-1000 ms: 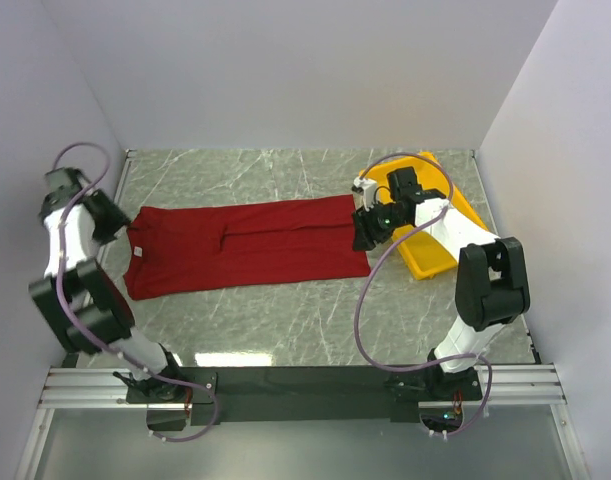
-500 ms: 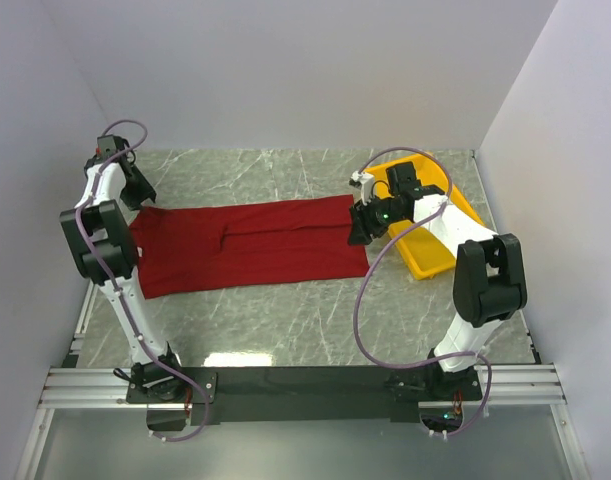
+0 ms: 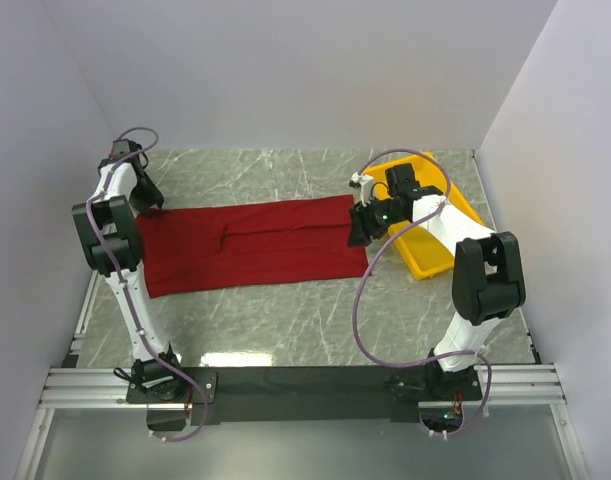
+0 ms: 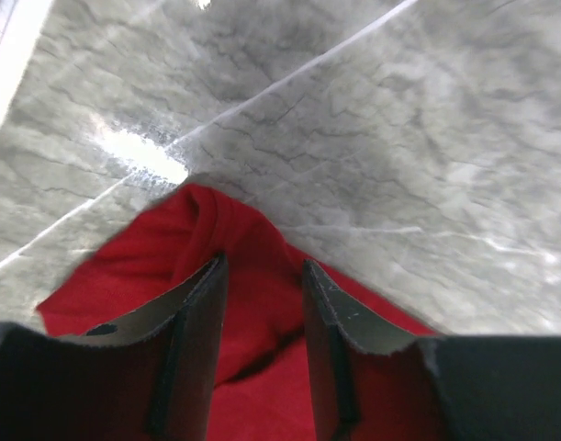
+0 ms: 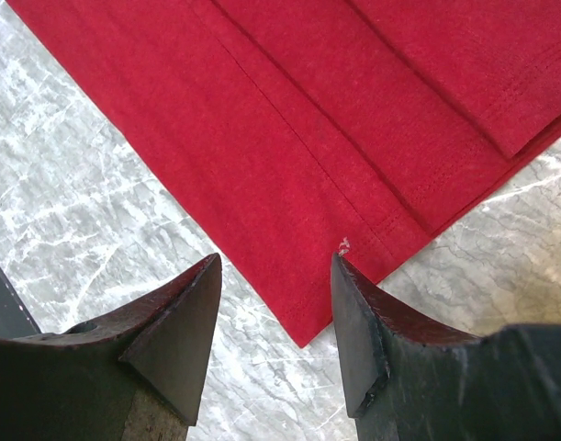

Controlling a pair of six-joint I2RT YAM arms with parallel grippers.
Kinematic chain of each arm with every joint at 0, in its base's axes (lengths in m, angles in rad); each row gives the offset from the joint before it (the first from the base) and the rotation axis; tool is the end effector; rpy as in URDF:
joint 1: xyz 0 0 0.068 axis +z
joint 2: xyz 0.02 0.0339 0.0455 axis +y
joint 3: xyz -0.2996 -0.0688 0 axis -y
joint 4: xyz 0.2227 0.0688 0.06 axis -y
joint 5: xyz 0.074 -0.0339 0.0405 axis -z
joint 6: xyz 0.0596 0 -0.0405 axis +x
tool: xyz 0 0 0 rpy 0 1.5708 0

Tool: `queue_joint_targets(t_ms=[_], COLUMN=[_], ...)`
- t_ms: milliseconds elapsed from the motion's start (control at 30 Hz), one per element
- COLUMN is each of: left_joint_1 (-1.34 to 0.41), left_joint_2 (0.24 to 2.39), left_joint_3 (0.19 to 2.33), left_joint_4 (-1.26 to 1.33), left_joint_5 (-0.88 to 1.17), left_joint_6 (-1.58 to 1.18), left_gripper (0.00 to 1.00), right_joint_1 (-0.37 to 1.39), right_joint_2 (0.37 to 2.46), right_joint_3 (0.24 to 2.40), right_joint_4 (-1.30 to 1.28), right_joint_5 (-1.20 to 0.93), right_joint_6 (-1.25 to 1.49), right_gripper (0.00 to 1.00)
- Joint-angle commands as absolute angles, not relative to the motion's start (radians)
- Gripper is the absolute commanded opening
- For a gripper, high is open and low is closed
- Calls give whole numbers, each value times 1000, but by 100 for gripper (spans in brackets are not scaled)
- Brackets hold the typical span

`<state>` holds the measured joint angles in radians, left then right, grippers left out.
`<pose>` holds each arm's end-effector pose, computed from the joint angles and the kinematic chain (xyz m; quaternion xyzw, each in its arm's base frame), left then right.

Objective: Fold and stack the t-shirts
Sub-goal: Fold the tshirt

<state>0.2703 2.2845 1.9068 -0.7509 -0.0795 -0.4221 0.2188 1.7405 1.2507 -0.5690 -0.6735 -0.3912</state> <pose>0.4828 0.1387 0.1930 -0.3390 0.9141 0.0220 0.2214 0.3379 0.1132 0.2518 -0.3540 0.8458 0.2979 0.2656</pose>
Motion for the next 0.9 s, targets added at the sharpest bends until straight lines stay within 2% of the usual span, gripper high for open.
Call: queue_joint_targets(t_ms=[0,367,467,567,600,633,867], left_joint_1=[264,265,261,259,258,258,247], left_joint_2=[2302,2364,2379,2385,2385,2388,2436], left_joint_3=[1956,1959,1953,1942,1944,1950,2126], left_joint_4=[-770,-775,-782,-773,-770,-770,-811], left_joint_5=[-138,-183,-178,-158,-153,-150,-155], left_joint_6=[-446,-448,-443,-433,-430,-426,-419], left_gripper=[44,44,41,22,9,2,1], right_joint_1=[219,218,219,219,216,216,216], right_joint_2=[1741,1732,1733,1732,1732,1732,1718], right_joint_3=[1252,1233,1230,1232,1233,1235,1238], right_joint_4=[-555,-557,-555,-557,-558,-560,-563], right_joint_5=[-676,-676,-678,-678,-680,-678,-673], right_joint_6=[-393,-385,-383,-383,-383,-385,-387], right_gripper=[58,58,58,58,58,58,58])
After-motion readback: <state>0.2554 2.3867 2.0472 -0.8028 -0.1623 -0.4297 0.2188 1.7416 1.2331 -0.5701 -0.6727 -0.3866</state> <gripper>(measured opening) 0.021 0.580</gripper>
